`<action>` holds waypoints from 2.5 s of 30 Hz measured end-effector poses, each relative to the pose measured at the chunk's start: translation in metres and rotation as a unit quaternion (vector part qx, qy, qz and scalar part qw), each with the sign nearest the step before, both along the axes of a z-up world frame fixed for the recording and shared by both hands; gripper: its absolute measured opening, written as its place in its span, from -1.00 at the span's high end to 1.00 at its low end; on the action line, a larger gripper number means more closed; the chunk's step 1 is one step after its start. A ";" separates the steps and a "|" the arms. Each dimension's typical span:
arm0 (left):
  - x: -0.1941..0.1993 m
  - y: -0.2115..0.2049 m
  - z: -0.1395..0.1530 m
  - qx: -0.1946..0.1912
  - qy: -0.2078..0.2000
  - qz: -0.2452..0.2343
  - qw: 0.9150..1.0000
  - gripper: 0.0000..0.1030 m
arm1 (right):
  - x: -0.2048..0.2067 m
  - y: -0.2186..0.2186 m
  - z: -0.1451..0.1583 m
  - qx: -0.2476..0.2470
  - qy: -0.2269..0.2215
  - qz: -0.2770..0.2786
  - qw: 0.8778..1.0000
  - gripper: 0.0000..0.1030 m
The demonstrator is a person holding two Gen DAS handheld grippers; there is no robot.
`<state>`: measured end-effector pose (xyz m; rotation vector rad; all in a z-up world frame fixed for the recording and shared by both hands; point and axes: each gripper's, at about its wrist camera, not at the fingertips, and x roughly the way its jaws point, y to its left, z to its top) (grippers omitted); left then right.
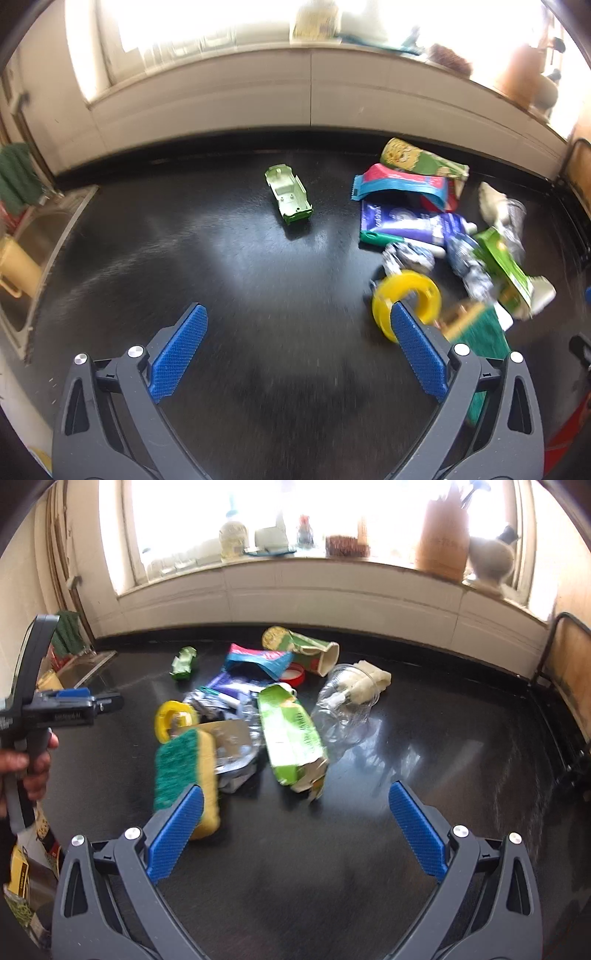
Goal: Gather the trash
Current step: 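Grasp the green toy car with the left tool while the right tool grasps the green carton, then carry both items over the black bin and open both tools to drop them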
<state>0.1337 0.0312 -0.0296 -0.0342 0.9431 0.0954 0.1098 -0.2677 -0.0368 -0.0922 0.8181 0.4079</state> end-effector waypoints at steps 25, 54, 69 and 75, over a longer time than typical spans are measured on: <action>0.129 0.015 -0.048 -0.005 0.019 0.025 0.999 0.35 | 0.059 0.023 -0.044 -0.015 0.043 0.052 0.998 0.34; -0.232 0.109 0.014 0.014 -0.058 0.080 0.995 0.34 | -0.082 0.227 0.005 0.019 0.018 0.247 0.969 0.34; -0.405 0.265 -0.133 -0.053 0.020 0.271 0.961 0.34 | -0.251 0.469 -0.080 -0.024 0.093 0.482 0.871 0.34; -0.423 0.298 -0.223 -0.118 0.041 0.300 0.946 0.34 | -0.276 0.515 -0.158 -0.079 0.130 0.492 0.857 0.34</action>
